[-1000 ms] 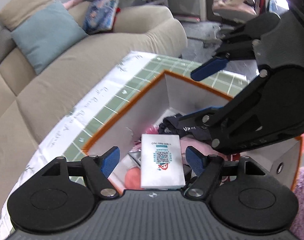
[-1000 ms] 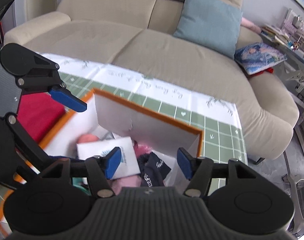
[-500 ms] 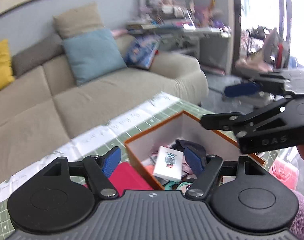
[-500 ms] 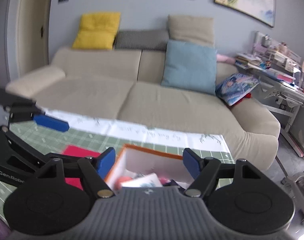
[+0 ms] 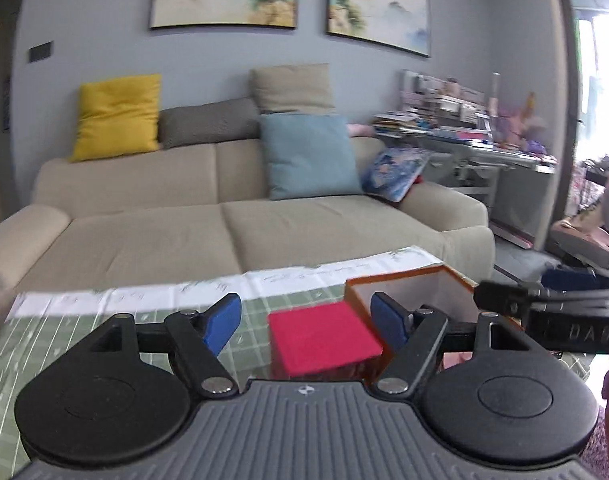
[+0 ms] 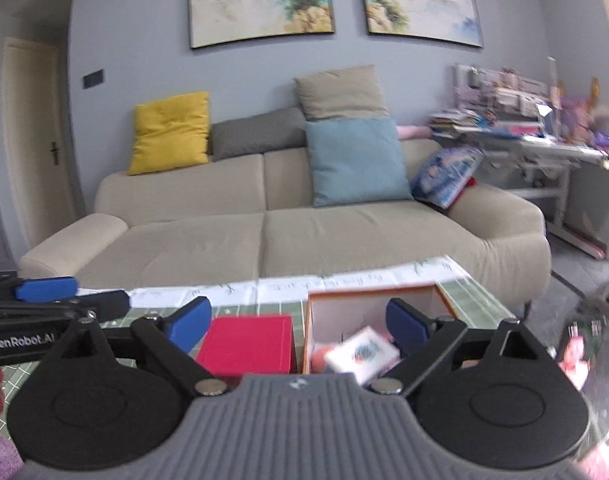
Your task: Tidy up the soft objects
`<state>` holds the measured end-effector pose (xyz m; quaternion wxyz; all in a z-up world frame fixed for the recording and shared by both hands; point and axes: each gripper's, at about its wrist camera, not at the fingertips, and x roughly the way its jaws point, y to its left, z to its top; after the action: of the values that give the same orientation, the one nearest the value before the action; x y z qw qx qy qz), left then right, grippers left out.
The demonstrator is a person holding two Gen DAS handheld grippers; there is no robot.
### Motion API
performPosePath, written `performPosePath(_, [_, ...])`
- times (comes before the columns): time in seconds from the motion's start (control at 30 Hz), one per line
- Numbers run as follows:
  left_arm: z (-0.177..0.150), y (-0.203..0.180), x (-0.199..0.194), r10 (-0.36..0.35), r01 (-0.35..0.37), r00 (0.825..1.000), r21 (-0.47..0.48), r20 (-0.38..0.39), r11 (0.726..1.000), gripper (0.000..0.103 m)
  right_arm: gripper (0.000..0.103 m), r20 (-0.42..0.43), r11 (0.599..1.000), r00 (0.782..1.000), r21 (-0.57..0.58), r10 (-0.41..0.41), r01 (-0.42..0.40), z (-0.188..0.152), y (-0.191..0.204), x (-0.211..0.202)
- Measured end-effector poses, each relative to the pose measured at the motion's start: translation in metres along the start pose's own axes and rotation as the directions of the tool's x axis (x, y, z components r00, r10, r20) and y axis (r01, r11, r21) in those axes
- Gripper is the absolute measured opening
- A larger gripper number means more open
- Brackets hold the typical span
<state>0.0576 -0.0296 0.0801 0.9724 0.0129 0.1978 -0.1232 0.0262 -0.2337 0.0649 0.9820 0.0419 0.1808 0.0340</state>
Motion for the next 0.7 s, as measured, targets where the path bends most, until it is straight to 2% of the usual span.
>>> performPosePath(0.07, [-0.010,0.002,-0.002,0.013,-0.013,1.000,-0.031,-0.003,0.999,0.087,0.099,-0.016,1.000,1.000,0.008,-0.024,0.024,-0.017,0.006,-0.005])
performPosePath(0.13, [-0.022,0.003,-0.004,0.048,-0.049,0.999,-0.053,-0.012,0.997,0.087,0.099,-0.050,1.000,0.998,0.005,-0.027,0.027,-0.032,0.011,-0.007])
performPosePath(0.27, [-0.044,0.005,-0.011,0.101,-0.103,0.994,-0.041,-0.050,0.994,0.089,0.100,-0.068,0.998,0.996,-0.044,-0.056,0.053,-0.055,0.017,-0.011])
performPosePath(0.4, [-0.060,0.008,-0.007,0.125,-0.128,0.989,-0.048,-0.074,0.991,0.091,0.100,-0.100,0.998,0.993,0.000,-0.061,0.061,-0.067,0.013,-0.003])
performPosePath(0.53, [-0.084,0.022,0.001,0.144,-0.160,0.977,-0.090,-0.158,0.983,0.091,0.100,-0.150,0.996,0.985,-0.007,-0.090,0.090,-0.084,0.012,0.012])
performPosePath(0.6, [-0.096,0.024,0.003,0.158,-0.176,0.967,-0.078,-0.198,0.981,0.092,0.100,-0.200,0.995,0.975,-0.009,-0.098,0.098,-0.088,0.014,0.020])
performPosePath(0.7, [-0.107,0.024,0.002,0.160,-0.175,0.962,-0.047,-0.220,0.984,0.092,0.100,-0.229,0.994,0.968,-0.026,-0.105,0.102,-0.091,0.016,0.026])
